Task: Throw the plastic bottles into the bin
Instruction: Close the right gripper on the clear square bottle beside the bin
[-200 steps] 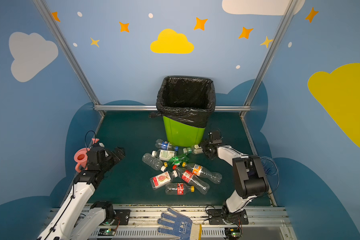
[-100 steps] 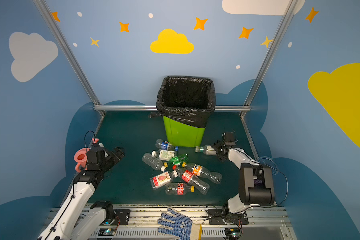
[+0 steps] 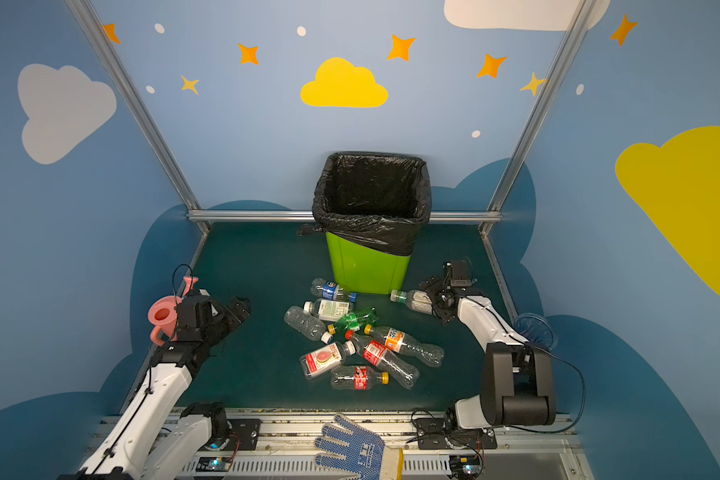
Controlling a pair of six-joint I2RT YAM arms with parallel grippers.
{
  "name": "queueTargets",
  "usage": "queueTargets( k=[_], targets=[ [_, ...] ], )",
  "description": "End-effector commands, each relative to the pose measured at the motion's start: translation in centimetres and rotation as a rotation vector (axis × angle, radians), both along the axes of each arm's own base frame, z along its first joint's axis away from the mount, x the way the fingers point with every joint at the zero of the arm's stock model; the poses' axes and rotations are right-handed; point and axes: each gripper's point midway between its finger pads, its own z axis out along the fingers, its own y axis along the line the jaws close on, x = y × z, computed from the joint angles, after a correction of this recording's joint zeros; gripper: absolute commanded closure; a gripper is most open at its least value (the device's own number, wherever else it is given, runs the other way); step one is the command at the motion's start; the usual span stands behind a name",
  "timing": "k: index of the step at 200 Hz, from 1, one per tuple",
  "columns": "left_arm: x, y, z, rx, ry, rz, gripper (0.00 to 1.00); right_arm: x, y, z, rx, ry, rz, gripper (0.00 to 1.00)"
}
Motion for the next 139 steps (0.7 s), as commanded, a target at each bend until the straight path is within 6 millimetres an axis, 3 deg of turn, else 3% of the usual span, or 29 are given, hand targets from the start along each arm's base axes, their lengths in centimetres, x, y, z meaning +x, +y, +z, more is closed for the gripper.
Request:
queueTargets(
  k=[1, 28, 91, 139],
  targets=[
    [0.1, 0.0, -0.1, -0.005, -0.006, 0.001, 0.0, -0.3, 0.9, 0.4, 0.066, 0.036, -0.064, 0.02],
    [0.2, 0.1, -0.2, -0.005, -0.009, 0.002, 0.0, 0.4, 1.6, 0.6, 0.089, 0.032, -0.08, 0.02],
    [0.3, 0.2, -0.3, -0.015, -0.005, 0.007, 0.0, 2.4, 0.3, -2.6, 0.031, 0.122, -0.08, 0.02],
    [0.3, 0.3, -0.7, -0.017, 0.008, 0.008, 0.0, 3.8, 0.1, -3.4, -0.01, 0.137, -0.028, 0.03]
  ],
)
